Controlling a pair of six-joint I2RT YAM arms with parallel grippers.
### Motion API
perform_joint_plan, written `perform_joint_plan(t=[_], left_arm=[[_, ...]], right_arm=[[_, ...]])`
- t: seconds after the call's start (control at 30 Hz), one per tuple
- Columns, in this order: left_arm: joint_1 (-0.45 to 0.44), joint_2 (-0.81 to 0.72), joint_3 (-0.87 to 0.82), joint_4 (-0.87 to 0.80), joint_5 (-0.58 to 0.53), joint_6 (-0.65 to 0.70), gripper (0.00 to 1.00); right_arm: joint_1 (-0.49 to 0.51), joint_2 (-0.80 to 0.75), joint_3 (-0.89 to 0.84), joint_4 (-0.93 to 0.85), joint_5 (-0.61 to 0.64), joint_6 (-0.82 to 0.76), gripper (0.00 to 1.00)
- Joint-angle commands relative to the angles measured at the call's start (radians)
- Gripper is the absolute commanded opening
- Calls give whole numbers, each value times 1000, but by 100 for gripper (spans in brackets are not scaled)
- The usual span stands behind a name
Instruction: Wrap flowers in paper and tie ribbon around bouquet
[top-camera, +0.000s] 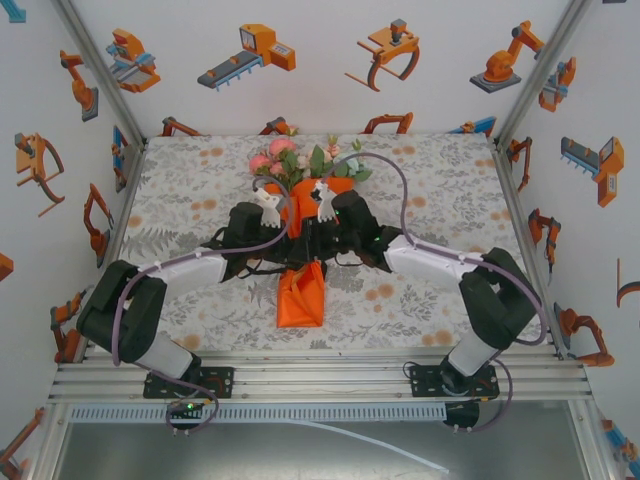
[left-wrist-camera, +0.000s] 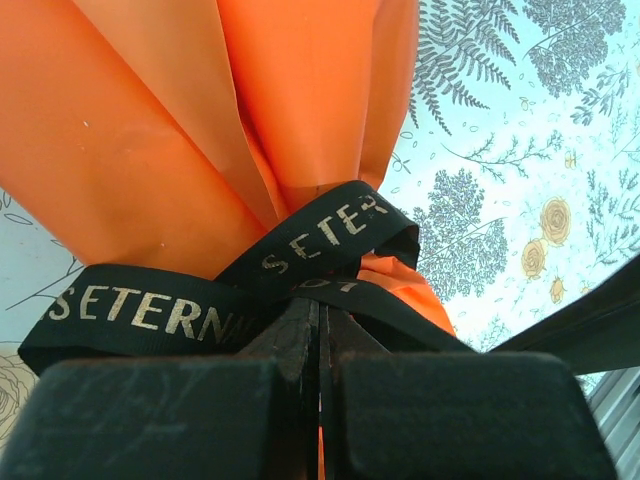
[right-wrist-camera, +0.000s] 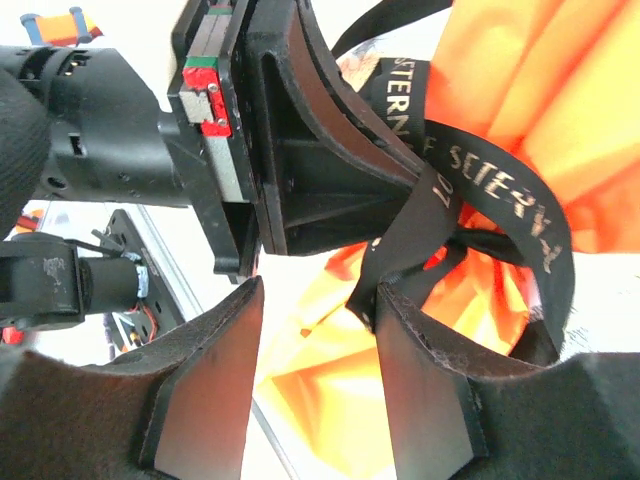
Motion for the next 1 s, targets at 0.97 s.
perform_joint_plan(t=[0.97], left_arm=[[-5, 23, 32, 11, 12, -11, 0]], right_arm=[[-70, 85, -92, 286, -21, 120, 28]])
